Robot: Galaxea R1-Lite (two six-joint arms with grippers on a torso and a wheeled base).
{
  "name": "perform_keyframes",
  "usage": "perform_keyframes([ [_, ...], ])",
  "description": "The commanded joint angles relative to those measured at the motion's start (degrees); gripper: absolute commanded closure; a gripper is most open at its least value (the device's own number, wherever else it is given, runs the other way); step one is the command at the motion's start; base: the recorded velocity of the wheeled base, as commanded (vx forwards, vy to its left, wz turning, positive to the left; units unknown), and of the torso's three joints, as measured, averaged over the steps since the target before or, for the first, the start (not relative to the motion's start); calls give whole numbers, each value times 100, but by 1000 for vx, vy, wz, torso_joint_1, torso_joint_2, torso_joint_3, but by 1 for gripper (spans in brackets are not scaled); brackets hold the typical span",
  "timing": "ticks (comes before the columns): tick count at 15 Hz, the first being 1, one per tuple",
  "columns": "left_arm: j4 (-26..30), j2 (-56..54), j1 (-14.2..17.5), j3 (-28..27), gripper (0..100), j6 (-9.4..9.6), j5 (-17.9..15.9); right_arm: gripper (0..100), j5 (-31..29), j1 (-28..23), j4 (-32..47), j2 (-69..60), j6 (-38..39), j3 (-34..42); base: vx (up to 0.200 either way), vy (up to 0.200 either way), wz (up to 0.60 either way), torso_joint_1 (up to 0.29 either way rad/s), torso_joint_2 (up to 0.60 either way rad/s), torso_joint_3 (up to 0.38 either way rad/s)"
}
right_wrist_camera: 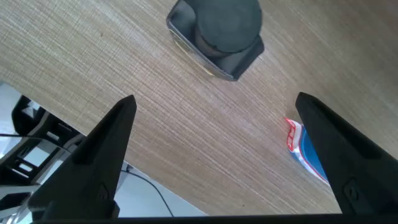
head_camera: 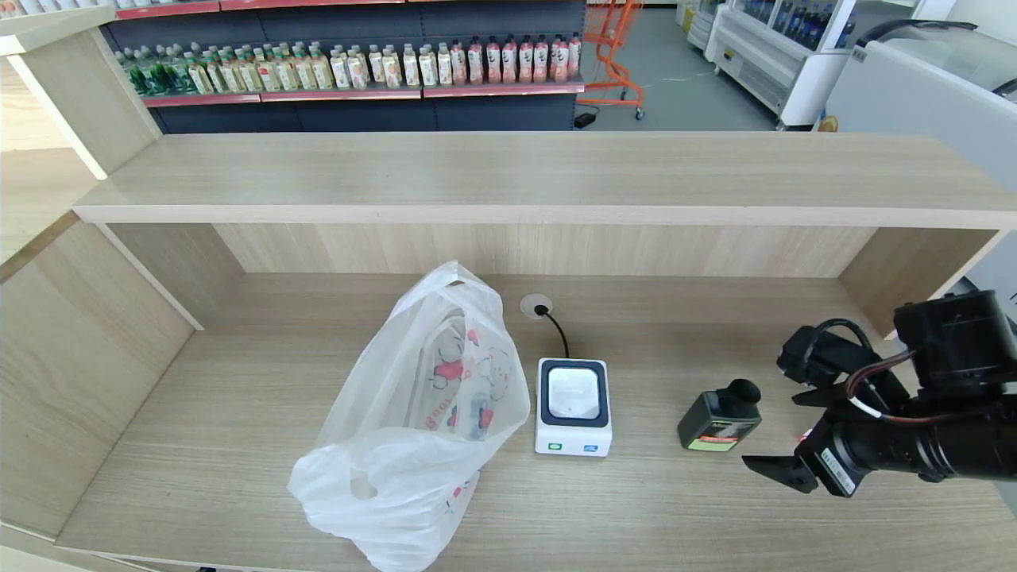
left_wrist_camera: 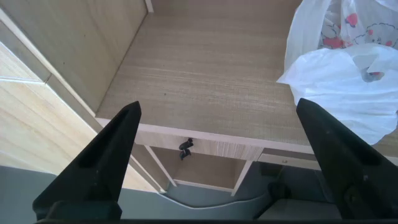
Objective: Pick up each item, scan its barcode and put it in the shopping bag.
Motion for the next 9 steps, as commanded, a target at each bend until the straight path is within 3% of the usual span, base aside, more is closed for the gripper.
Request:
perform_keyframes([
  [1, 1, -2, 1, 0, 0, 0, 3, 0, 2, 183, -92, 325, -1, 36, 0, 0, 0, 0, 0, 0],
  [9, 1, -2, 1, 0, 0, 0, 3, 0, 2, 385, -1208, 1028, -71, 106, 0, 0, 0, 0, 0, 0],
])
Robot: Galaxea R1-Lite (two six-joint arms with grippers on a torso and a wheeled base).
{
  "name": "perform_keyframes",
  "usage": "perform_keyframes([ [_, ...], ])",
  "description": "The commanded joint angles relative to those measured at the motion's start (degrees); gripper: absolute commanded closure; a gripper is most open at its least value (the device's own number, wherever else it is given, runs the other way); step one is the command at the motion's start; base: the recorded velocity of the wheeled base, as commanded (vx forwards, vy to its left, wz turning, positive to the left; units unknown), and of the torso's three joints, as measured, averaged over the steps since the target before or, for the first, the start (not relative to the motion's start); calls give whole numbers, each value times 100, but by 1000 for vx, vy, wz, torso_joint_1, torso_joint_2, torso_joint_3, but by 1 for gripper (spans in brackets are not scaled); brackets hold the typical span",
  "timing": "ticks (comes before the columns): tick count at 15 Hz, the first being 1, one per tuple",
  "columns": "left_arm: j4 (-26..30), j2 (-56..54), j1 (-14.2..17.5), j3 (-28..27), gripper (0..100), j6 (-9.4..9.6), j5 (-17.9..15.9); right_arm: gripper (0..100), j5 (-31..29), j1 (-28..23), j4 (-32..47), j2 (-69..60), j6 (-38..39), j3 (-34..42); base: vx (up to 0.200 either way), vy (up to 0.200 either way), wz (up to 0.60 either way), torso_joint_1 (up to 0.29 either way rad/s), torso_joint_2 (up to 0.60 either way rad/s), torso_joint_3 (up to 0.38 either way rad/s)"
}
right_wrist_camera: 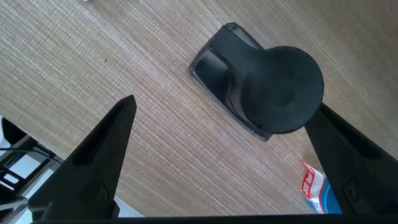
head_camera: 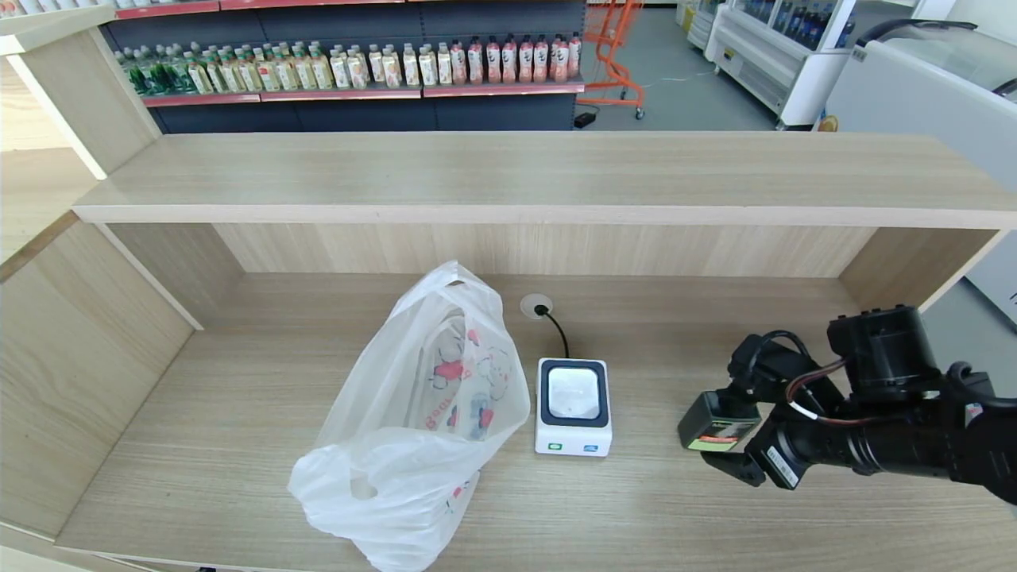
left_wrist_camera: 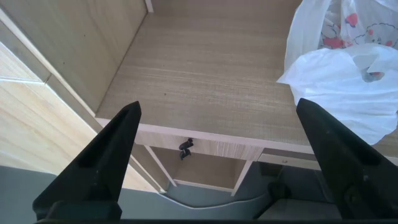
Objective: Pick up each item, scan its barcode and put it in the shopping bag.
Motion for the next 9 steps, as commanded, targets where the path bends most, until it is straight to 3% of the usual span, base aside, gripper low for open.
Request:
perform_keyframes([
  [1, 1, -2, 1, 0, 0, 0, 3, 0, 2, 87, -140, 251, -14, -9, 0, 0, 0, 0, 0, 0],
  [6, 1, -2, 1, 0, 0, 0, 3, 0, 2, 210, -720, 673, -49, -27, 0, 0, 0, 0, 0, 0],
  [7, 1, -2, 1, 0, 0, 0, 3, 100, 2, 210, -825, 734, -49, -27, 0, 0, 0, 0, 0, 0],
  [9, 1, -2, 1, 0, 0, 0, 3, 100, 2, 245, -922, 857, -23, -27, 0, 0, 0, 0, 0, 0],
])
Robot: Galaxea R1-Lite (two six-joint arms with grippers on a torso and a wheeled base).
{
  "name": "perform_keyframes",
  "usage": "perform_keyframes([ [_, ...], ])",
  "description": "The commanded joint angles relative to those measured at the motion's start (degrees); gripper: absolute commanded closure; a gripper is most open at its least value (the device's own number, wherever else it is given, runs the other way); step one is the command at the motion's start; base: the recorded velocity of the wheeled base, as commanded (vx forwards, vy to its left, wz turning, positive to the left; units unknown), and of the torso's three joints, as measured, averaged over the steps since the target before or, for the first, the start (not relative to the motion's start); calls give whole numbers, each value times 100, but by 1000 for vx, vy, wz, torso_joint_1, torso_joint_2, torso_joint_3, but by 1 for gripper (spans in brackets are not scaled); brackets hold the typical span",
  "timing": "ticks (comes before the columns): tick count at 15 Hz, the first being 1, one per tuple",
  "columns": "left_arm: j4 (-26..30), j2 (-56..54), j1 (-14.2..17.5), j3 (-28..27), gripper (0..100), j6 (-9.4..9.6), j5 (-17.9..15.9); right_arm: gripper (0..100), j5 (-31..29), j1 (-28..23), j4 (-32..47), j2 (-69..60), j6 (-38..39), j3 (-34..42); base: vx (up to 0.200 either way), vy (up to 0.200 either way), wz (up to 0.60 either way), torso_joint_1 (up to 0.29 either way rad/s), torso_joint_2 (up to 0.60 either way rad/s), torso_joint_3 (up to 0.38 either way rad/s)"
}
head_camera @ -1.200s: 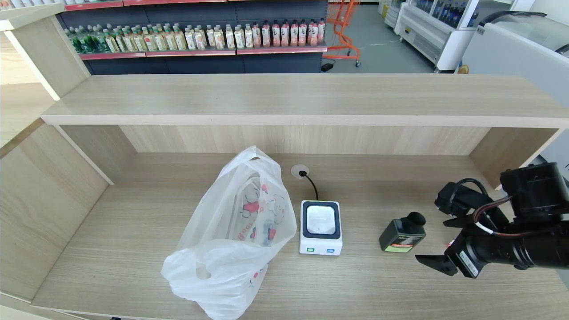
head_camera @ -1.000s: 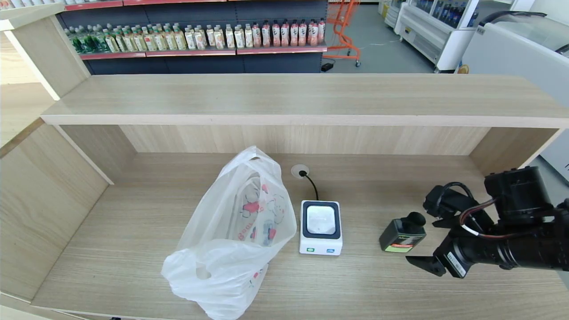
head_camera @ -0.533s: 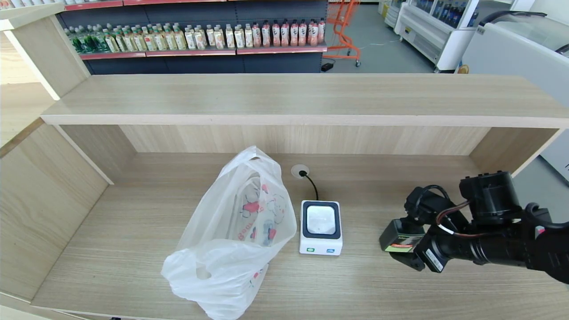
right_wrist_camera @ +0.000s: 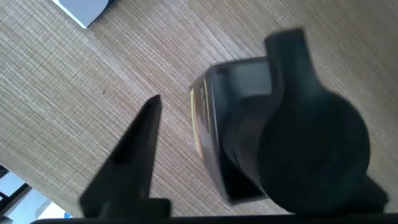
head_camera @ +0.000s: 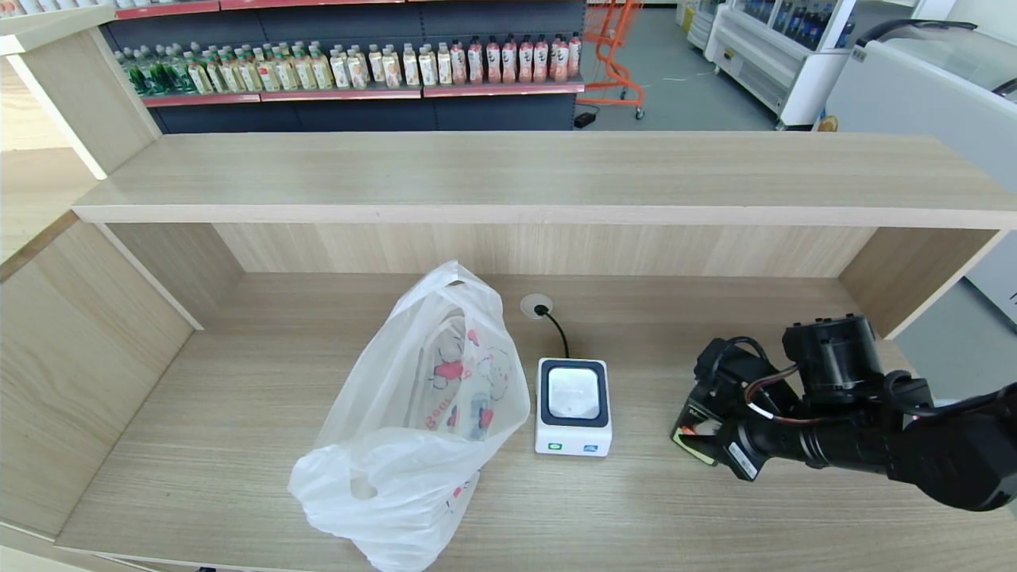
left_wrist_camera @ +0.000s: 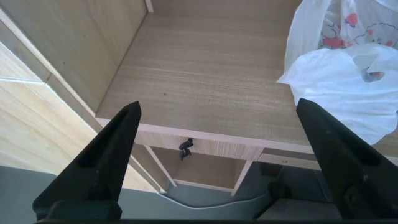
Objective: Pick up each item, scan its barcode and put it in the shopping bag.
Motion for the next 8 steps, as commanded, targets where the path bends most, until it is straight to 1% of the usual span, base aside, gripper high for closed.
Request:
perform_keyframes([
  [1, 1, -2, 1, 0, 0, 0, 3, 100, 10, 11, -28, 173, 6, 21, 0, 0, 0, 0, 0, 0],
  [5, 1, -2, 1, 0, 0, 0, 3, 100, 28, 11, -282, 164, 15, 135, 0, 0, 0, 0, 0, 0],
  [8, 1, -2, 1, 0, 0, 0, 3, 100, 37, -33, -924, -689, 33, 513, 0, 0, 0, 0, 0, 0],
])
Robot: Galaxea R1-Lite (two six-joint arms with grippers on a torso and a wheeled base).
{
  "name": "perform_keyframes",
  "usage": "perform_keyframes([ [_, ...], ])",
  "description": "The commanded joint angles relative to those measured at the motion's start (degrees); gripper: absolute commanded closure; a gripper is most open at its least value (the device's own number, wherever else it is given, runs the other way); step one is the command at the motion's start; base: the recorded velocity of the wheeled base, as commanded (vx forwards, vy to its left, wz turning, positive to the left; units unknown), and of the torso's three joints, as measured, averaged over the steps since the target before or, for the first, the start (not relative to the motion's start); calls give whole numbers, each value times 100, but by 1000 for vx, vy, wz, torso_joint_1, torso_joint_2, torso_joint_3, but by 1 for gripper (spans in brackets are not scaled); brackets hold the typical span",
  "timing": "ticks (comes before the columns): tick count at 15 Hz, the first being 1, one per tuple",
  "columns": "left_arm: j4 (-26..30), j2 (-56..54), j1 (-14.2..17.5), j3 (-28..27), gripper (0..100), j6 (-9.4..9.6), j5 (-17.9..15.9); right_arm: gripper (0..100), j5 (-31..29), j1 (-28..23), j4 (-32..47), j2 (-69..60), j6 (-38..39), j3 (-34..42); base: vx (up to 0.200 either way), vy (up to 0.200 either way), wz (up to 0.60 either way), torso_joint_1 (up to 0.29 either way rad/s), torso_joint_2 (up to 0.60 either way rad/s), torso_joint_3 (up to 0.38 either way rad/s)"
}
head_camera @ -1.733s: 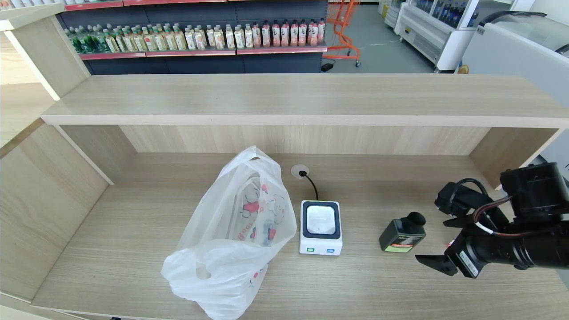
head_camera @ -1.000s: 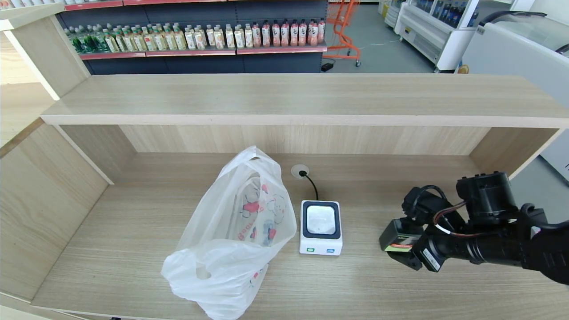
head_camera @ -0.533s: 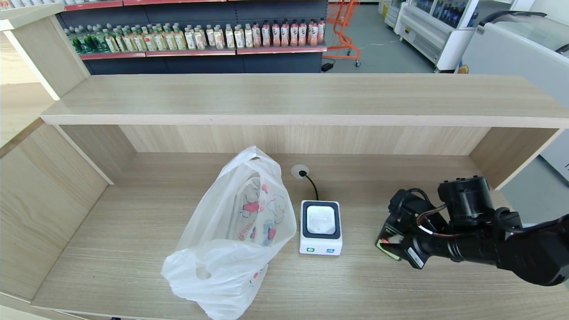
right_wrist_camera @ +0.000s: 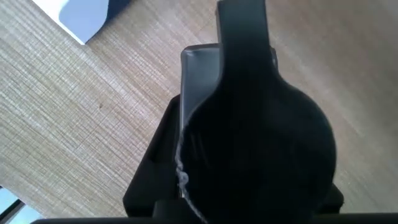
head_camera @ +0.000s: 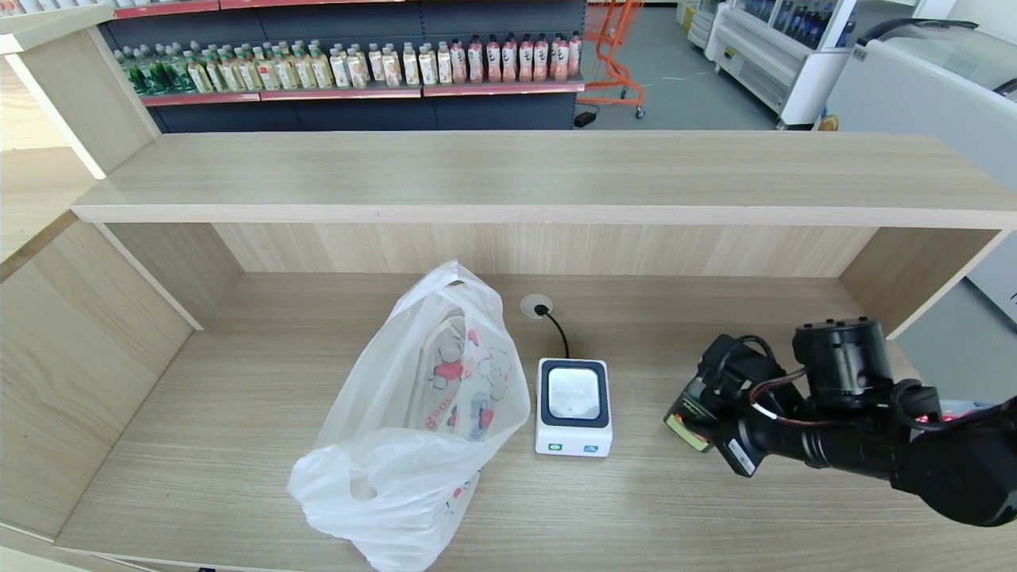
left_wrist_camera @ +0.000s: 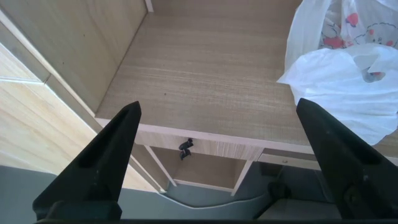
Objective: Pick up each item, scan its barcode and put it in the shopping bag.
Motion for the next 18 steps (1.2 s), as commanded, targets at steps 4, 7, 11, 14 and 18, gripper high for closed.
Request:
perform_keyframes([
  [4, 1, -2, 1, 0, 0, 0, 3, 100, -9, -119, -251, -2209, -500, 684, 0, 0, 0, 0, 0, 0],
  [7, 1, -2, 1, 0, 0, 0, 3, 100, 721, -356, -911, -2297, -2539, 719, 0, 0, 0, 0, 0, 0],
  [11, 1, -2, 1, 0, 0, 0, 3, 100, 3392, -514, -946, -2060, -6292, 701, 0, 0, 0, 0, 0, 0],
  [14, 1, -2, 1, 0, 0, 0, 3, 100, 4131, -57, -761, -1752, -8946, 727, 0, 0, 0, 0, 0, 0],
  [18, 1, -2, 1, 0, 0, 0, 3, 100, 4974, 892, -287, -1629, -11372, 657, 0, 0, 0, 0, 0, 0],
])
